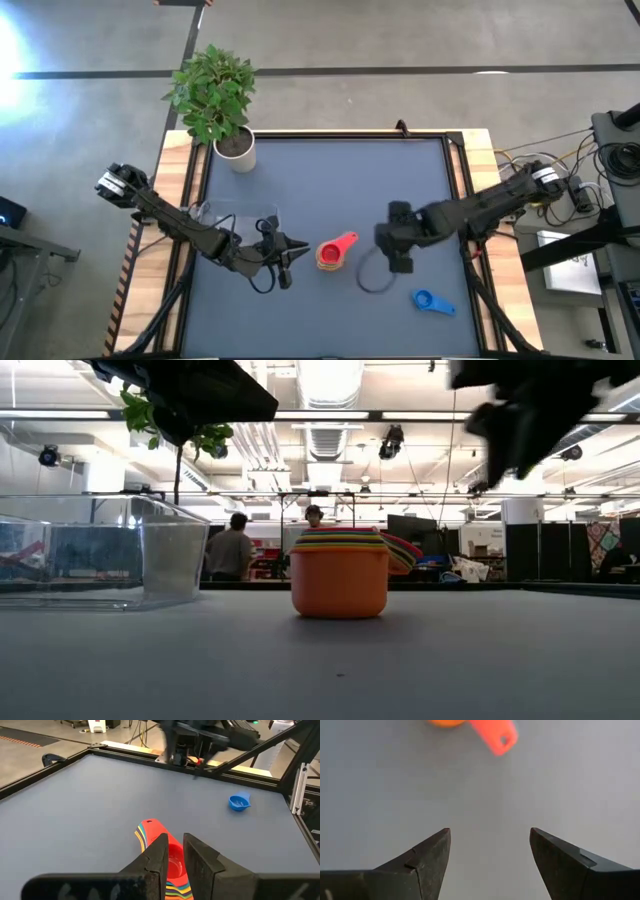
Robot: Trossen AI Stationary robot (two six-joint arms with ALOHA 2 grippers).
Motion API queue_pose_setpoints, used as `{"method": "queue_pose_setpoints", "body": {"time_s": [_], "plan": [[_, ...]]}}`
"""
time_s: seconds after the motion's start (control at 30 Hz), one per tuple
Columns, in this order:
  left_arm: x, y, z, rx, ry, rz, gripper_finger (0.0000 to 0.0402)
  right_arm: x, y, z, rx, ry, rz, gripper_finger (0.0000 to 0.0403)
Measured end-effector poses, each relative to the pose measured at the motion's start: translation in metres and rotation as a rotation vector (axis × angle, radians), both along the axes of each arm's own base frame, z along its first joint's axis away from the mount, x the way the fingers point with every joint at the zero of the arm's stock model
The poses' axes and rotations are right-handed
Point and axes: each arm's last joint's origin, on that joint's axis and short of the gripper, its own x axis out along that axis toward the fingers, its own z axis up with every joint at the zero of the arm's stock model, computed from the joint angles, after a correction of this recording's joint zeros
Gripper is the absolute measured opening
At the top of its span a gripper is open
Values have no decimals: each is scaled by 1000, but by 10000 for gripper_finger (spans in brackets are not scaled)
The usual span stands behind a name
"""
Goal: Nest measuring cups in basket
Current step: Stack the blue measuring cup on top of the orange measuring cup
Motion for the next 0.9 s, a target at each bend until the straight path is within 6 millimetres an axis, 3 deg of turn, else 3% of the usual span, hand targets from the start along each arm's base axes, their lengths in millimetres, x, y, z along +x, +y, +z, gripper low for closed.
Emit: {"method": "queue_pose_setpoints", "body": {"time_s": [0.5, 0.9], "plan": [[1, 0, 2, -15, -24, 1, 41, -73, 101, -22, 133, 72, -218, 258], [2, -1, 6, -5, -55, -6, 41, -117, 149, -49, 117, 166, -309, 258]]}}
